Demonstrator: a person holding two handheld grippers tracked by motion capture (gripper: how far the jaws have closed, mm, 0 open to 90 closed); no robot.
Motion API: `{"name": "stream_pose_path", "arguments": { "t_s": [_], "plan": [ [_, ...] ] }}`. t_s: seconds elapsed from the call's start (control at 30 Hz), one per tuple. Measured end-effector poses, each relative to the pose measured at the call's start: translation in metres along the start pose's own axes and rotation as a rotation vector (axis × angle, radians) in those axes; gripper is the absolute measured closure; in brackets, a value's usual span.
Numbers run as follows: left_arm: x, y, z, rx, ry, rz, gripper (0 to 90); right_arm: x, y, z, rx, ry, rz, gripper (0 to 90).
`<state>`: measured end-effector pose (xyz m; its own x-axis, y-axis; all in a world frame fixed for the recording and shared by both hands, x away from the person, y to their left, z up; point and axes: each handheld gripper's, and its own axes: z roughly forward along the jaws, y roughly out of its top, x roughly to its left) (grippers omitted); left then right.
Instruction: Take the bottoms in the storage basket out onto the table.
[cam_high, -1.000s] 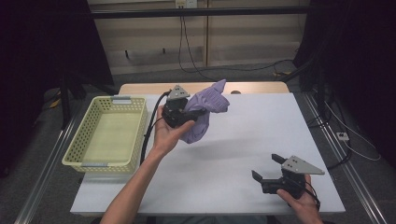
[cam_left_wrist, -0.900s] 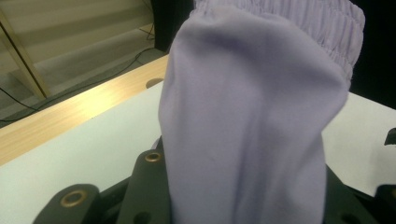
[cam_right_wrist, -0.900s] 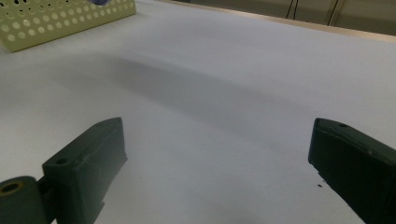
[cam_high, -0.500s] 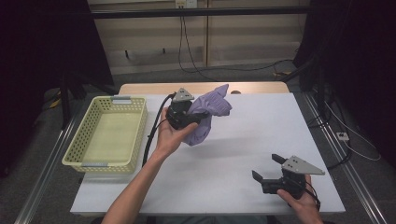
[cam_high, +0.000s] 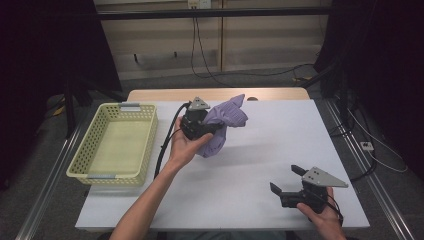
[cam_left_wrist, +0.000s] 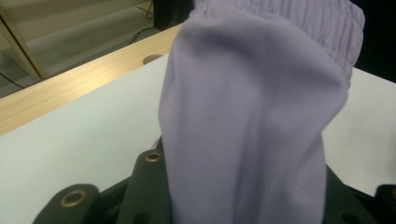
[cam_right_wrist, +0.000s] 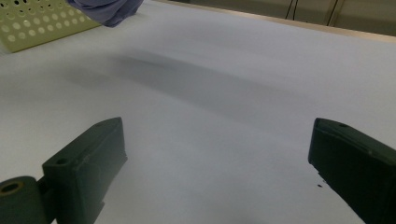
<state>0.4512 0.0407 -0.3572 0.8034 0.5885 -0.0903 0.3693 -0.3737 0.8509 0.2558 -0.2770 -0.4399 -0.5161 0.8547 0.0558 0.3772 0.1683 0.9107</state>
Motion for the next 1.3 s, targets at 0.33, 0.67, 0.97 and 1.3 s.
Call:
{"name": "stream_pose_path", "arguments": {
  "t_s": [0.33,0.67,0.97,1.3],
  "plan": [
    [0.005,-0.006,0.007,0.024,0.002,-0.023,65.5,0.000,0.000,0.000,0.000,0.001,0.000,4.0],
    [0.006,-0.009,0.013,0.049,0.012,-0.019,65.5,0.000,0.000,0.000,0.002,0.001,0.000,4.0],
    [0.000,-0.015,0.026,0.087,-0.002,-0.016,65.3,0.000,0.000,0.001,0.002,0.003,0.000,4.0],
    [-0.004,-0.021,0.038,0.131,0.001,-0.010,65.1,0.000,0.000,0.001,0.002,0.001,0.000,4.0]
  ]
}}
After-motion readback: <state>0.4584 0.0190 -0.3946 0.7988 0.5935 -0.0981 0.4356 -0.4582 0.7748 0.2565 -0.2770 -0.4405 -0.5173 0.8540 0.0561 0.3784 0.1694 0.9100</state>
